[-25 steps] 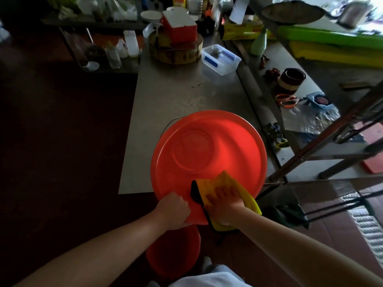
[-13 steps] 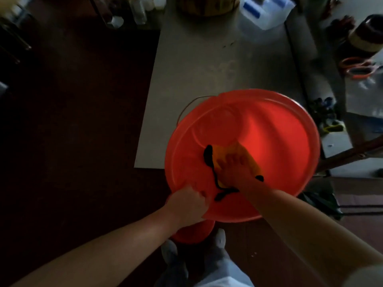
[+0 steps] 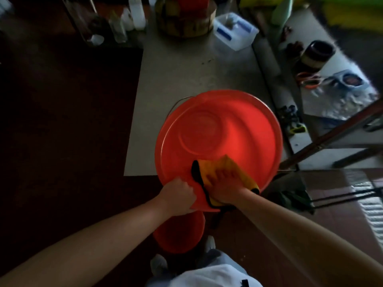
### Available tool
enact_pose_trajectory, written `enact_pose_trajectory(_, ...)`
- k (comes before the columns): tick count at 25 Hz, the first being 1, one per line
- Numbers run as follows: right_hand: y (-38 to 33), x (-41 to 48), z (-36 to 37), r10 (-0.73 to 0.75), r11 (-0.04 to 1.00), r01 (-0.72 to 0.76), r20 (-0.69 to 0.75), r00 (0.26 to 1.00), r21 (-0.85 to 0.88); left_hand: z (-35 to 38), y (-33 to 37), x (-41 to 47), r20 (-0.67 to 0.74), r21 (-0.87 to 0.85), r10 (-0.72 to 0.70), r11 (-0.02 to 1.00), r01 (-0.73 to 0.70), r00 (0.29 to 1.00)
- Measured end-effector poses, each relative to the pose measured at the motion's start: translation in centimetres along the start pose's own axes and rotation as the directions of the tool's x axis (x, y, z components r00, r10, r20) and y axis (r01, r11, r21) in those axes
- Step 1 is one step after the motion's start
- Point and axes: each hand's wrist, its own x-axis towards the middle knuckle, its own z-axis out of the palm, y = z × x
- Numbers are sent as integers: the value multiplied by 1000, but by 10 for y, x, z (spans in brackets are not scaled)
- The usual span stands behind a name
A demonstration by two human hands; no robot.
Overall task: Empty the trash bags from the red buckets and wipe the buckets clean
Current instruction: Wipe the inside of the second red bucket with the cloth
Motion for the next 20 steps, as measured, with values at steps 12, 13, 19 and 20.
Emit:
enact_pose_trajectory(12,0,-2,11,45,997,-43,-32,998,59,8,-4,0,-90,69,104,993,-98,990)
enact_pose_trajectory(13,6,13,10,31,998,-29,-42,999,54,10,-5,1,-88,80,96,993,-89,992)
enact_pose_trajectory(19,31,79,-11,-66,987,77,-82,994,142,29,1,18,-130,-11,-27,1000,26,991)
enact_pose_trajectory(20,33,86,-12,-85,987,97,-98,992,127,27,2,20,-151,-32,-51,998,46,987)
